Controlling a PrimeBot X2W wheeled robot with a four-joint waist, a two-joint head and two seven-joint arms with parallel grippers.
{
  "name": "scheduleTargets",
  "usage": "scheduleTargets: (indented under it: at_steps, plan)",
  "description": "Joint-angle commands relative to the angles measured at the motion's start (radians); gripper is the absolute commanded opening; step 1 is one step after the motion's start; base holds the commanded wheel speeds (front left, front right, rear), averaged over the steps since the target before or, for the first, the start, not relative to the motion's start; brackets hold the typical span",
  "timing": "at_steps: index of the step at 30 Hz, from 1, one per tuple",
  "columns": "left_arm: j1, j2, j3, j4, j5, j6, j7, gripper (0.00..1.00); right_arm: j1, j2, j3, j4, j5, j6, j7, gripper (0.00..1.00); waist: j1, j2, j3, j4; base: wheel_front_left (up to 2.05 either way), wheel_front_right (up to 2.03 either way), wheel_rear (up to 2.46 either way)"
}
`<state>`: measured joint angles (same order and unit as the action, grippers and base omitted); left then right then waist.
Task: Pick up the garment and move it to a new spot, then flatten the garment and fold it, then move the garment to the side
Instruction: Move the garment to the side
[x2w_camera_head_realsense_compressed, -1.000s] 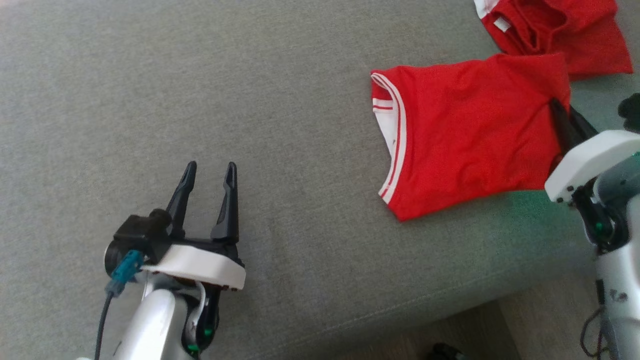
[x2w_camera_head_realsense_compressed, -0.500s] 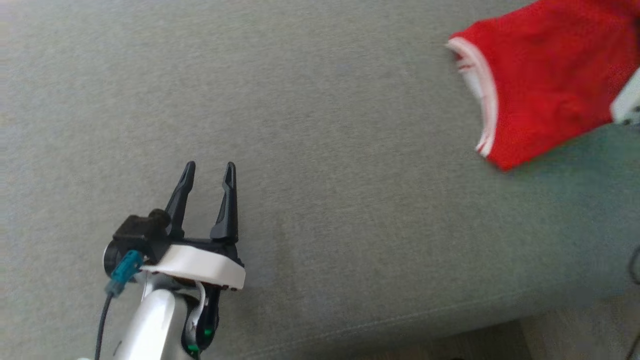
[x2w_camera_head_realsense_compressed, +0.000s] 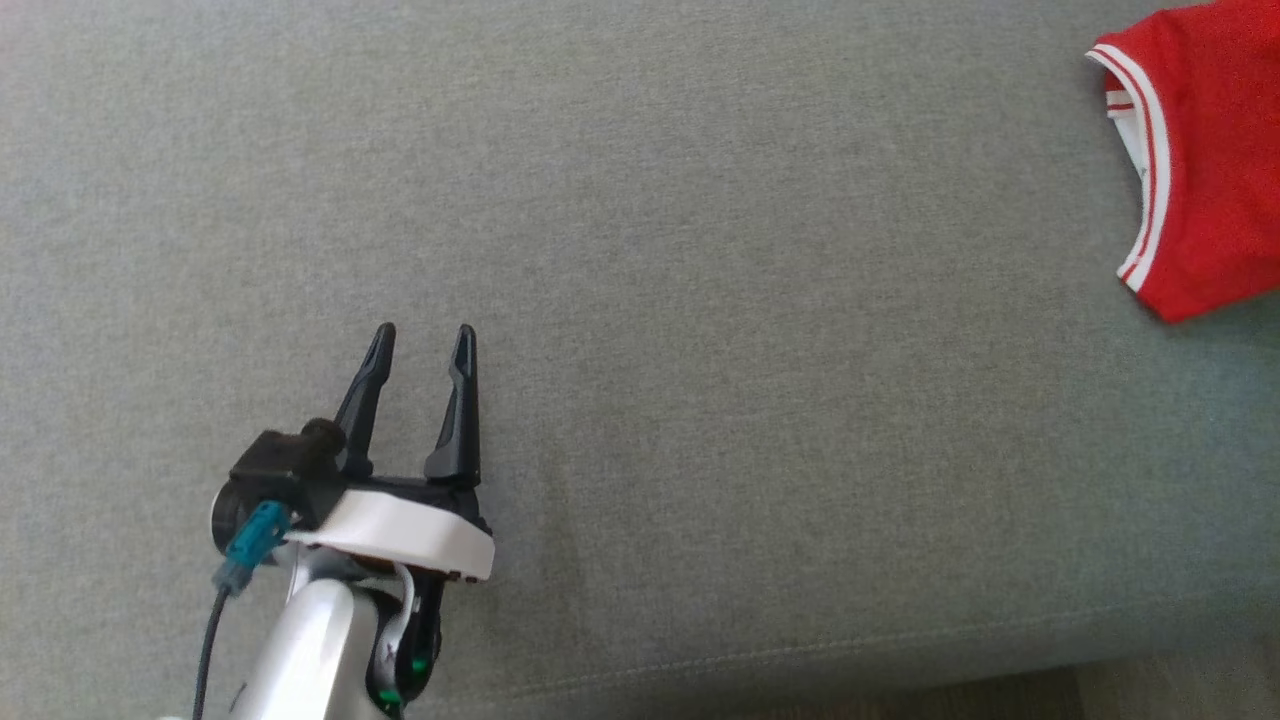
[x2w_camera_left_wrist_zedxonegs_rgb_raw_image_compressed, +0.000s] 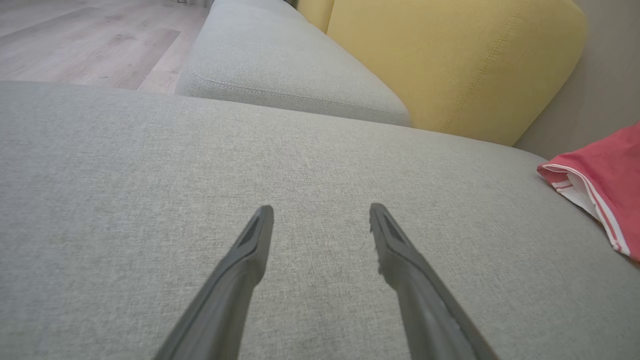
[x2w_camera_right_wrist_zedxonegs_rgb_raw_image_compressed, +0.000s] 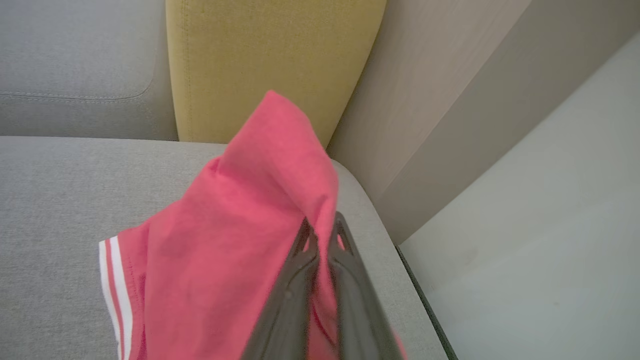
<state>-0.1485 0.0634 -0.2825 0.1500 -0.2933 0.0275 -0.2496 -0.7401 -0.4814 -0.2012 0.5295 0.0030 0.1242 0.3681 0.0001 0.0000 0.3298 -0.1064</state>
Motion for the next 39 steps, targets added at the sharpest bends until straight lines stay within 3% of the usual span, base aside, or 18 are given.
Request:
scheduleTargets:
  at_steps: [1, 6, 7, 8, 21, 32, 39]
  plan:
    - [-0.015, 0.003, 0.024, -0.036, -0.001, 0.005, -0.012, 1.00, -0.035, -0.030, -0.011, -0.024, -0.018, 0.007, -0.015, 0.00, -0.0001, 0.0000, 0.004, 0.004, 0.00, 0.00, 0.00]
    - [-0.011, 0.003, 0.026, -0.034, 0.002, 0.004, -0.012, 1.00, -0.026, -0.019, -0.049, -0.004, -0.070, 0.007, -0.032, 0.01, -0.0001, 0.0000, 0.009, 0.006, 0.00, 0.00, 0.00]
    - [-0.011, 0.002, 0.026, -0.034, 0.003, 0.004, -0.012, 1.00, -0.023, -0.011, -0.062, 0.001, -0.082, 0.007, -0.034, 0.37, -0.0001, 0.0000, 0.010, 0.005, 0.00, 0.00, 0.00]
    - [-0.010, 0.002, 0.027, -0.034, 0.004, 0.004, -0.012, 1.00, -0.020, -0.002, -0.074, 0.005, -0.093, 0.007, -0.039, 0.98, -0.0001, 0.0000, 0.011, 0.005, 0.00, 0.00, 0.00]
    - [-0.008, 0.010, 0.028, -0.024, 0.008, 0.002, -0.012, 1.00, -0.029, 0.074, -0.122, 0.049, -0.177, 0.007, -0.104, 1.00, -0.0001, 0.0000, 0.005, -0.015, 0.00, 0.00, 0.00]
    - [-0.015, 0.012, 0.045, -0.030, 0.000, 0.002, -0.012, 1.00, -0.014, 0.142, -0.047, 0.016, -0.102, 0.007, -0.213, 1.00, -0.0001, 0.0000, -0.055, -0.020, 0.00, 0.00, 0.00]
    - [0.002, 0.004, 0.092, -0.032, -0.013, 0.027, -0.012, 1.00, 0.073, 0.252, 0.042, -0.074, -0.007, 0.007, -0.323, 1.00, -0.0001, 0.0000, -0.149, -0.009, 0.00, 0.00, 0.00]
